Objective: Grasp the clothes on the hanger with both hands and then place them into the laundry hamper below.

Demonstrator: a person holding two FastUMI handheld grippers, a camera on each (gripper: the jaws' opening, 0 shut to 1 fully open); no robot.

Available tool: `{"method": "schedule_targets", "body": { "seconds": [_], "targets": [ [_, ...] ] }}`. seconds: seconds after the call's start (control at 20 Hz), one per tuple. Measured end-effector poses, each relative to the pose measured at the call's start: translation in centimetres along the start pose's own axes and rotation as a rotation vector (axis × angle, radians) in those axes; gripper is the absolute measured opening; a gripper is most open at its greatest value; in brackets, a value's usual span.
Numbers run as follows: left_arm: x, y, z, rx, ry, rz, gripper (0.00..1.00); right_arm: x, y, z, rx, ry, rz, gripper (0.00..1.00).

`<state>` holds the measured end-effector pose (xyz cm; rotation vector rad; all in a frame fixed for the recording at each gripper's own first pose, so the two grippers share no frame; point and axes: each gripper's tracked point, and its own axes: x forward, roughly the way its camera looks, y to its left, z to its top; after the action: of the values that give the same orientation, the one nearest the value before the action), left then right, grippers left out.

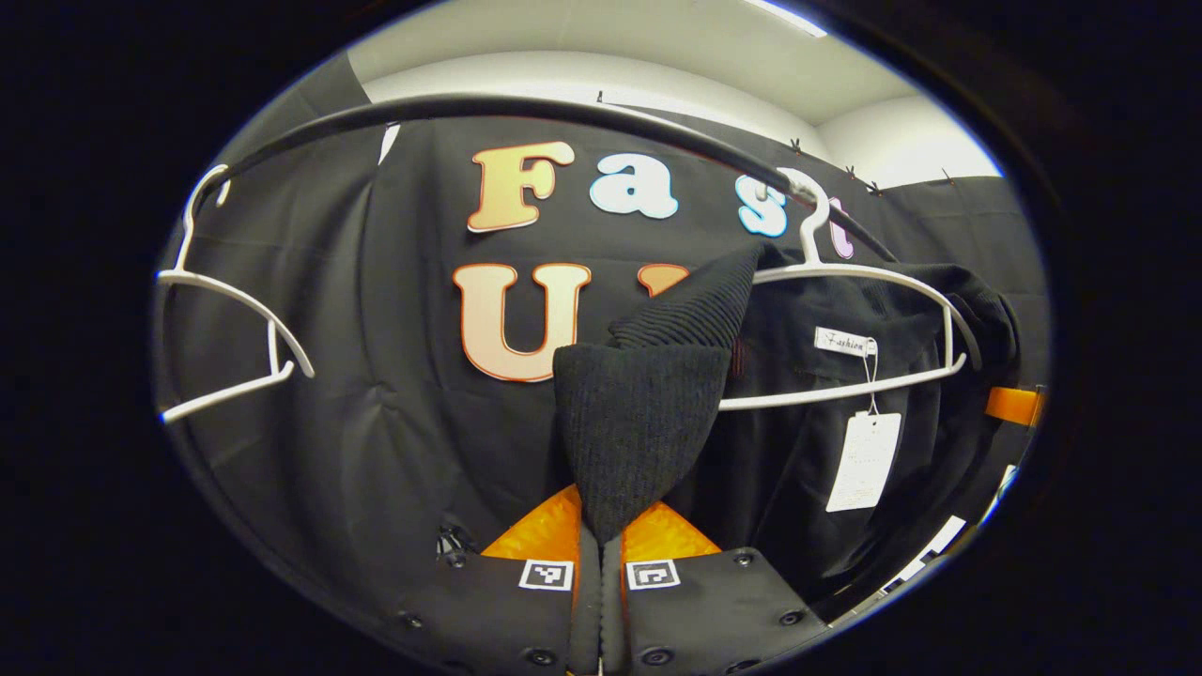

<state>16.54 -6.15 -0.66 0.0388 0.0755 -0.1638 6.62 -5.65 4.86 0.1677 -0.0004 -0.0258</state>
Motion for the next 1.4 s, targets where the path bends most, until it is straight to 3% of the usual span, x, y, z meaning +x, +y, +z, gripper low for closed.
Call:
{"method": "schedule_targets", "body": {
  "seconds": [0.25,0.5,0.75,0.8,0.85,1.35,1.4],
  "targets": [
    [-0.3,3.3,2.6,0.050,-0.045,0.085,0.07,0.2,-2.2,3.3,-0.035,-0.042,-0.032,0.07],
    [-1.1,6.1,5.0,0.118,-0.082,0.160,0.07,0.7,-5.0,5.2,-0.026,-0.060,-0.051,0.00],
    [-1.2,9.0,6.0,0.071,-0.099,0.220,0.07,2.3,-7.4,5.3,-0.022,-0.043,-0.065,0.00],
    [-1.2,9.5,6.1,0.061,-0.099,0.230,0.07,2.8,-7.4,5.1,-0.023,-0.040,-0.057,0.07],
    [-1.0,10.0,6.3,0.059,-0.103,0.243,0.07,3.5,-7.3,4.9,-0.020,-0.035,-0.045,0.00],
    [1.5,13.8,7.6,0.056,-0.115,0.314,0.07,12.1,-7.4,4.0,0.149,0.044,0.110,0.00],
    [1.8,13.9,7.3,0.050,-0.115,0.318,0.07,12.9,-7.4,4.1,0.164,0.041,0.125,0.06]
  ]
}}
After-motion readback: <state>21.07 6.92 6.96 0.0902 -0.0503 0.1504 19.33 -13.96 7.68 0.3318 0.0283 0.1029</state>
